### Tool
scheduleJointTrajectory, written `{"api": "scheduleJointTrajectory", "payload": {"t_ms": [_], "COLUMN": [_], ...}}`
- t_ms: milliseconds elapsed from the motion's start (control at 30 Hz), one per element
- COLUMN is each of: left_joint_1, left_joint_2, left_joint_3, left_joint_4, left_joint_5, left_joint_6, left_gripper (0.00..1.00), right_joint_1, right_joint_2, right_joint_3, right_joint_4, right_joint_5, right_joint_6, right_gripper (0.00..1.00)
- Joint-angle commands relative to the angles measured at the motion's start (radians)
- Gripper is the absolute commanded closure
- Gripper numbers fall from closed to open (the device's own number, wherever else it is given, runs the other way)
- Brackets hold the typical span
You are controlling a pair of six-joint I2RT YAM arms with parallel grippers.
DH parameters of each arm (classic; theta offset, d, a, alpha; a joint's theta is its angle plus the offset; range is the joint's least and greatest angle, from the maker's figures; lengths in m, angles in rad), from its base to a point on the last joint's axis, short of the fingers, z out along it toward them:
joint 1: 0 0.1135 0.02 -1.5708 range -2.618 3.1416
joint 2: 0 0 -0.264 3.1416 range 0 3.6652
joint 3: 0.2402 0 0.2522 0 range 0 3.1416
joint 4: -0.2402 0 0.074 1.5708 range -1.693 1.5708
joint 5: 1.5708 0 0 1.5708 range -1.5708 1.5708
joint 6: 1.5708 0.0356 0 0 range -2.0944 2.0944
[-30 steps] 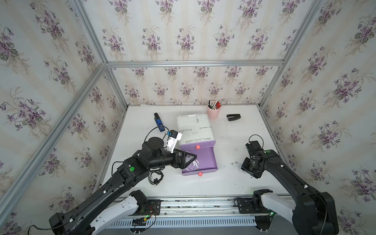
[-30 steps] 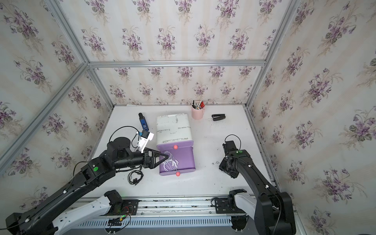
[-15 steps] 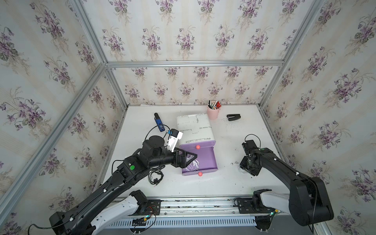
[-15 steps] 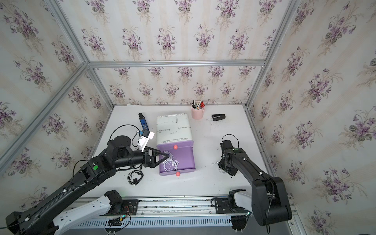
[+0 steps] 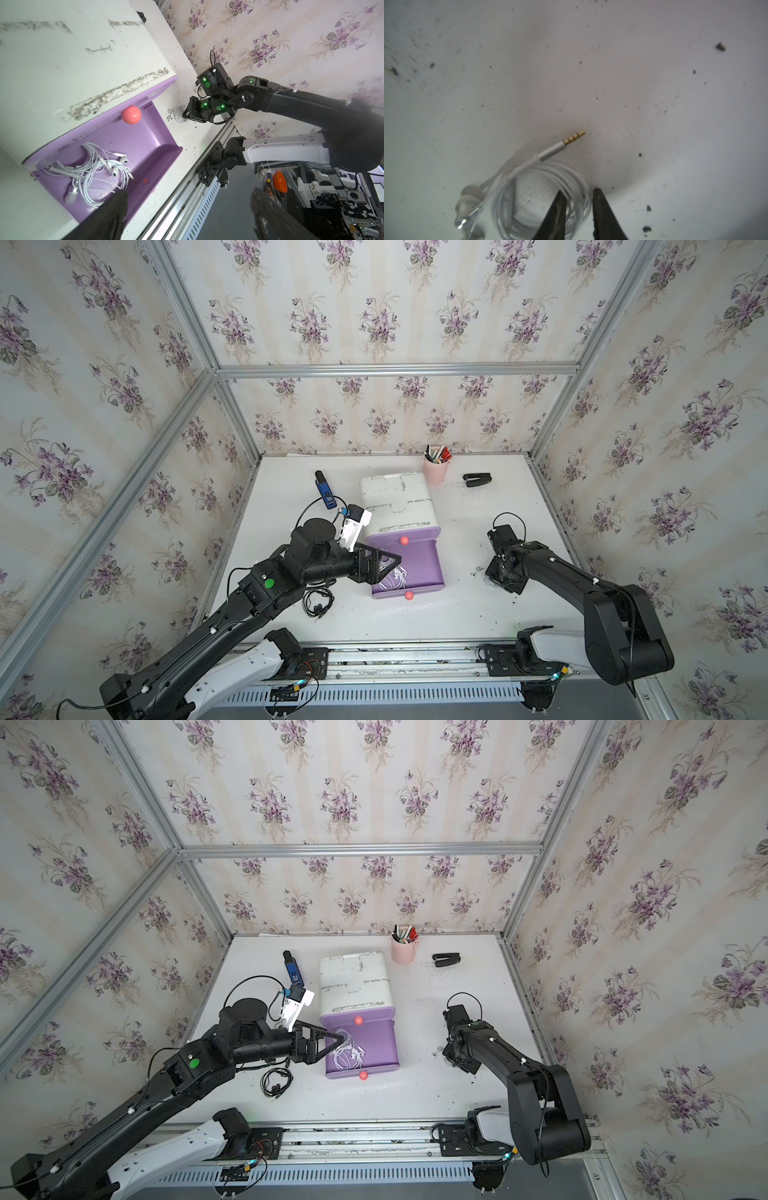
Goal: Place the wired earphones into the drawer by color
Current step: Pick up the wired earphones from the center of the board.
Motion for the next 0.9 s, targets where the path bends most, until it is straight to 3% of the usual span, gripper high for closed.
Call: {"api": "scheduleJointTrajectory", "payload": {"t_ms": [0,233,500,700,867], "left_joint_1": [0.001,0.004,0.019,0.04,0.055], "left_joint_2": [-0.017,-0.022,-0.051,-0.098,-0.14], "left_joint_3": [0.003,0.006,0.009,0.016,-0.011], "left_joint_4": [-0.021,-0.04,-0.062,-0.13,-0.168], "left_joint_5": [-0.034,-0.051,-0.073,-0.138,-0.183], "left_joint_6": [0.015,0.022,0.016,0.024,0.002], "left_gripper": [0.06,0.06,0.06,0.04,0.03], "right_joint_1": [0.007,0.009,0.021,0.044,0.132], "right_joint_2": [0.031,0.005,-0.1,-0.24,-0.317], "right_joint_3": [-0.041,-0.051,0.006,0.145,0.277], "right_joint_4": [0.032,0.04,-0.049,-0.223,-0.358], "right_joint_5": [-0.033,-0.053,-0.069,-0.089,-0.109], "right_joint_6": [0.014,0.009,0.006,-0.032,-0.019], "right_gripper": [0.78,0.93,1.0,1.0,1.0]}}
